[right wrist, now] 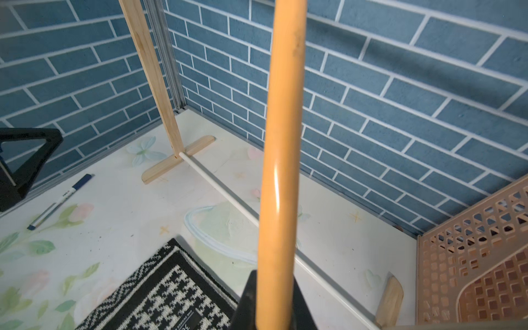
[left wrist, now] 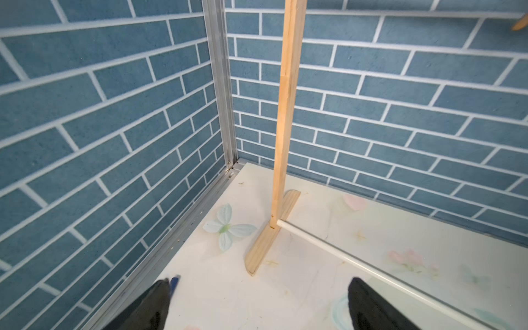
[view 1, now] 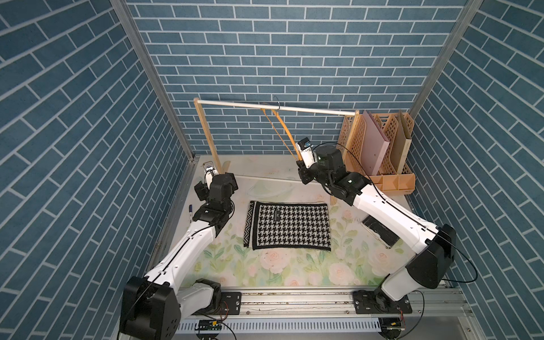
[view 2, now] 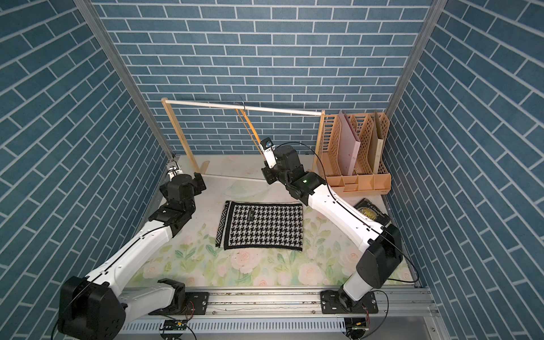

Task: Hang the scarf on the hanger
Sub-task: Pick up the hanger from the clothesline.

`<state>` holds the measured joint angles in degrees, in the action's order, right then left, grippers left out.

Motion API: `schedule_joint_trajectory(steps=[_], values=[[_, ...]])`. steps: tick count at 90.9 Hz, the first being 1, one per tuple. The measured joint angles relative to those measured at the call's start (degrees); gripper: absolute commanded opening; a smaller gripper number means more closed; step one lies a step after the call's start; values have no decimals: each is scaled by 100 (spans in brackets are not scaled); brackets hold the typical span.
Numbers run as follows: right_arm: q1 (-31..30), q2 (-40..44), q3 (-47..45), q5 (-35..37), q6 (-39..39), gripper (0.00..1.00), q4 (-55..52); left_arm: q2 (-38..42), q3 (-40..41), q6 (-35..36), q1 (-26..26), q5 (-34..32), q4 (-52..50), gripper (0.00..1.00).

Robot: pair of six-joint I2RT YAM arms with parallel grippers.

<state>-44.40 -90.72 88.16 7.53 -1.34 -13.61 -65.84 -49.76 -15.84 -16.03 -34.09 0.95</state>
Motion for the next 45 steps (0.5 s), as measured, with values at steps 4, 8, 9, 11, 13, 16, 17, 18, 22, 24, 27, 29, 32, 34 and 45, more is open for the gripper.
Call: schedule_joint_trajectory(steps=[4,8,9,11,13,16,17,18,22,24,27,29,32,34,45], values=[[-52,31,-11,46,-17,0,57,57,-168,-92,-31,109,-157,100],[-122,85,-85,131,-46,0,111,109,-372,-181,-57,260,-345,100],[-142,107,-109,142,-48,0,118,122,-417,-197,-63,295,-376,100],[-188,149,-177,208,-70,0,153,146,-505,-229,-76,387,-437,100],[-238,199,-249,260,-96,0,168,170,-592,-256,-90,490,-479,100],[-341,282,-365,361,-160,0,197,210,-739,-297,-118,667,-566,100],[-378,308,-400,393,-179,0,210,221,-782,-308,-127,717,-590,99],[-415,337,-433,424,-195,0,212,229,-822,-317,-136,769,-610,99],[-584,459,-592,553,-262,0,260,262,-1003,-372,-203,953,-706,100],[-662,520,-669,612,-295,0,286,264,-1088,-396,-236,1014,-754,99],[-772,619,-807,695,-326,0,332,262,-1231,-437,-299,1117,-841,100],[-852,699,-925,758,-345,0,382,247,-1333,-470,-343,1196,-916,100],[-962,811,-1099,837,-348,0,450,210,-1513,-527,-402,1335,-1058,100],[-1043,898,-1241,894,-350,0,496,175,-1628,-568,-435,1425,-1147,100],[-1342,1266,-1980,1274,-339,0,780,-142,-2236,-824,-776,1606,-1534,100]])
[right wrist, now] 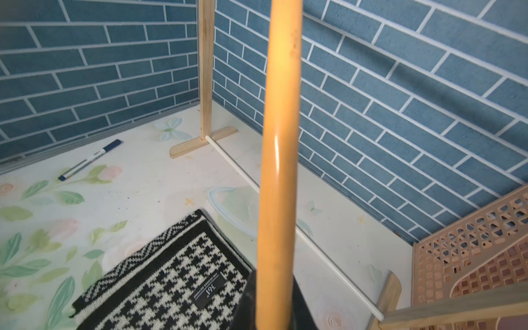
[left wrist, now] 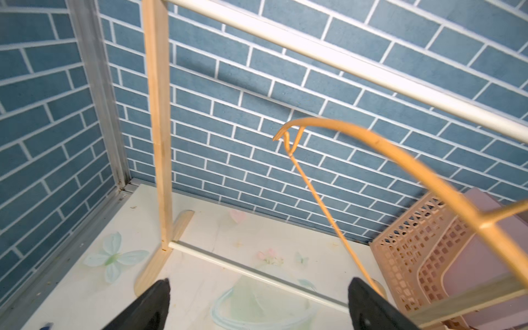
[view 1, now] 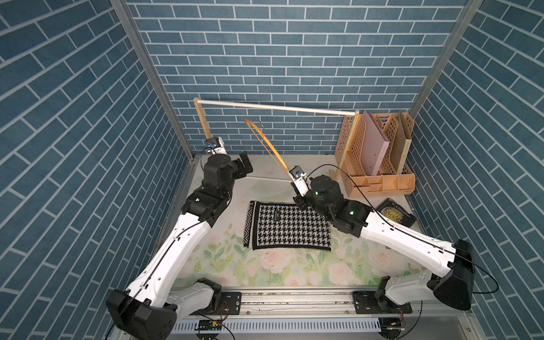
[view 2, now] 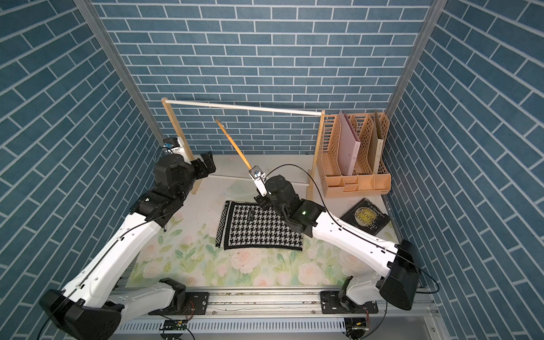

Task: Hang the scarf on the hanger
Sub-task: Pick up the hanger from the clothesline.

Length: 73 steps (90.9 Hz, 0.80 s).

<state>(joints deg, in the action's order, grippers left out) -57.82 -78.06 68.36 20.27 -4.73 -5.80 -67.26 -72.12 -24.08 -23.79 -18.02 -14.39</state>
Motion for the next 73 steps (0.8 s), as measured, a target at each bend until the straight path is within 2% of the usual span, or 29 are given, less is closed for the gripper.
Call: schedule_joint_trajectory(steps=[14,29,48,73], values=[[-227,101,-695,538,160,0,400,-225,-136,-431,-820,-44,-254,99],[-334,-28,-992,1167,341,0,837,-297,-120,-1040,-1314,-201,-409,100],[-343,-490,-994,1853,490,0,1578,-326,-92,-1714,-1550,-323,-457,99],[-385,-1025,-994,2208,496,0,2063,-872,-483,-2124,-1652,-90,-332,99]])
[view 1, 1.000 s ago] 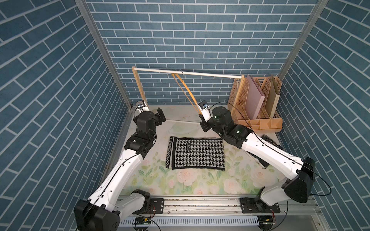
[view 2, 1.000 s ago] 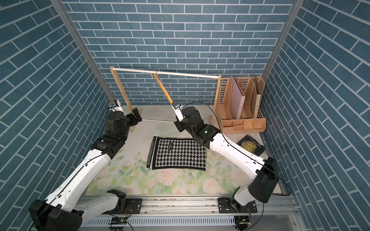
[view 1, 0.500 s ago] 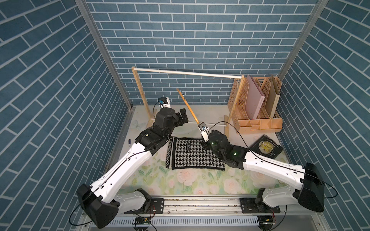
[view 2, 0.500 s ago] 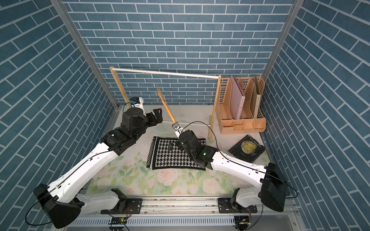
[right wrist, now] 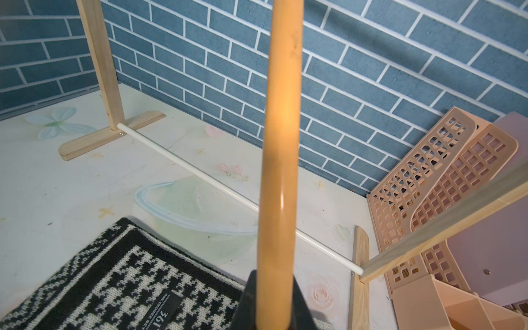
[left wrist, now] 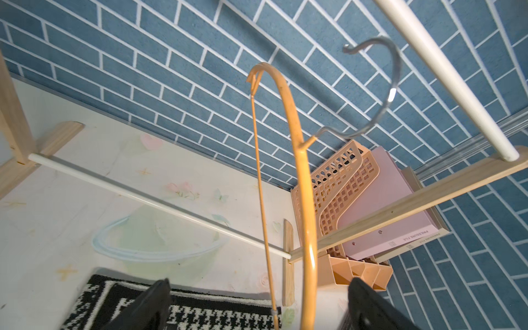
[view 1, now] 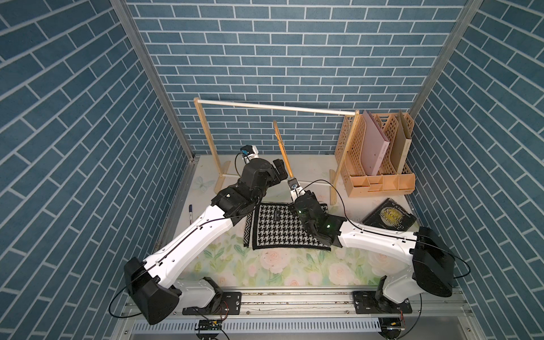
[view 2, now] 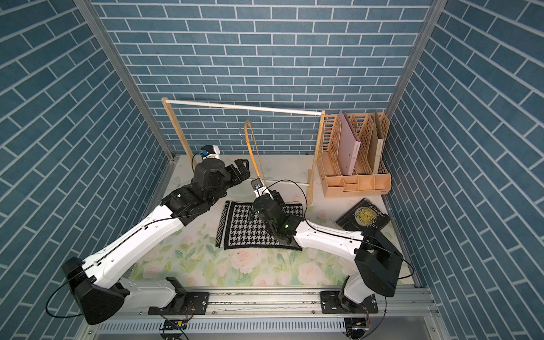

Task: Hang the scarf on the hanger
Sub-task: Pick up the hanger from the clothesline.

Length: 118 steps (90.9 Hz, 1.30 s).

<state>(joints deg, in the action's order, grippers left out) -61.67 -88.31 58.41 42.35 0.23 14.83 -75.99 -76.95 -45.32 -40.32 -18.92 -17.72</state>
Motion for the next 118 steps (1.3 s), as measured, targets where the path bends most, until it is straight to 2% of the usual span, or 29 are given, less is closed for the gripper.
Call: schedule_joint_trajectory(steps=[15,31,47,75,85,93,104,118], values=[[-46,-96,-26,57,0,0,170,-365,-304,-79,-50,74,181,96],[-85,-96,-109,101,0,0,323,-935,-911,-146,-59,-243,177,90],[-96,-96,-225,101,2,0,343,-1537,-1519,-212,-59,-573,153,79],[-96,-90,-282,94,68,0,361,-2000,-1788,-247,-59,-970,-55,74],[-96,-87,-289,90,105,0,365,-2022,-1856,-243,-59,-1117,-155,62],[-96,-83,-289,87,107,0,365,-2024,-1952,-256,-59,-1228,-175,57],[-96,-83,-289,72,107,0,363,-2024,-2000,-234,-59,-1333,-164,56],[-98,-83,-289,50,111,0,363,-2026,-2000,-221,-59,-1436,-166,63]])
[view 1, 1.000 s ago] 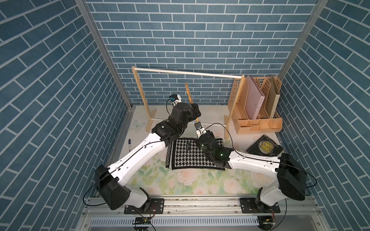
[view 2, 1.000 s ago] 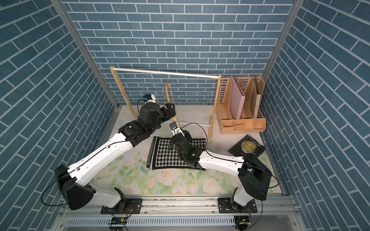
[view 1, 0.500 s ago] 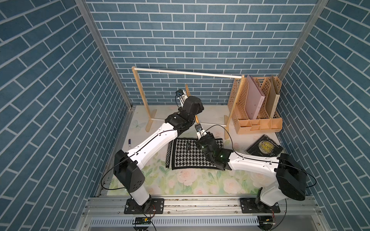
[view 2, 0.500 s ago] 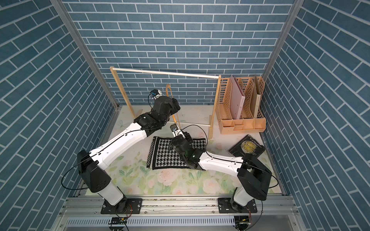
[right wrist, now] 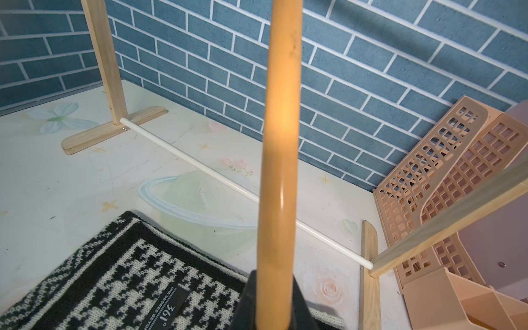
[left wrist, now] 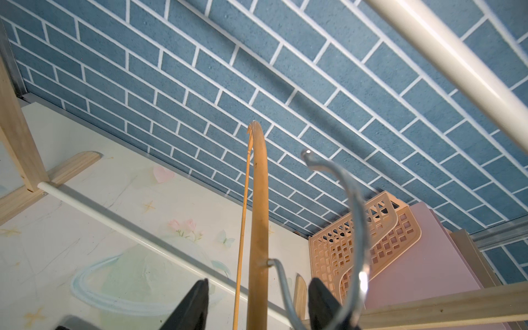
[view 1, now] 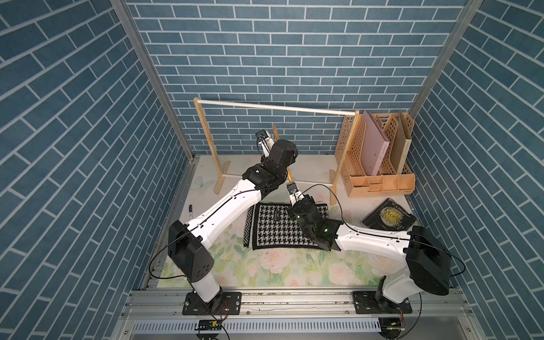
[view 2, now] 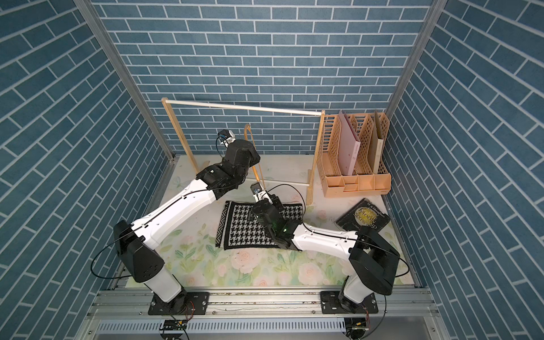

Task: Hang the scarf on the hanger
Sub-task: Pick up the hanger from the clothesline.

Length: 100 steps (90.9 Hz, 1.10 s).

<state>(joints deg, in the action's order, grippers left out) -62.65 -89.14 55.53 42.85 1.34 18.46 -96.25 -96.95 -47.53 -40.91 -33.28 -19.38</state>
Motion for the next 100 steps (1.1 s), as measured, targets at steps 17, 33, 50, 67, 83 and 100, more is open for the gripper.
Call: schedule_joint_trajectory(steps=[17,33,50,67,83,100], values=[[-9,2,0,-2,20,0,-4,-155,-111,2,0,-57,37,63],[-9,33,0,-2,28,0,-11,-393,-258,15,0,-57,44,60],[-9,46,0,0,35,0,-20,-415,-269,35,0,-107,59,49],[-9,46,0,0,35,0,-28,-413,-269,50,0,-190,81,47],[-9,46,0,-2,35,0,-42,-385,-267,68,0,-289,87,45],[-9,46,0,-2,35,0,-42,-341,-267,101,0,-358,129,37]])
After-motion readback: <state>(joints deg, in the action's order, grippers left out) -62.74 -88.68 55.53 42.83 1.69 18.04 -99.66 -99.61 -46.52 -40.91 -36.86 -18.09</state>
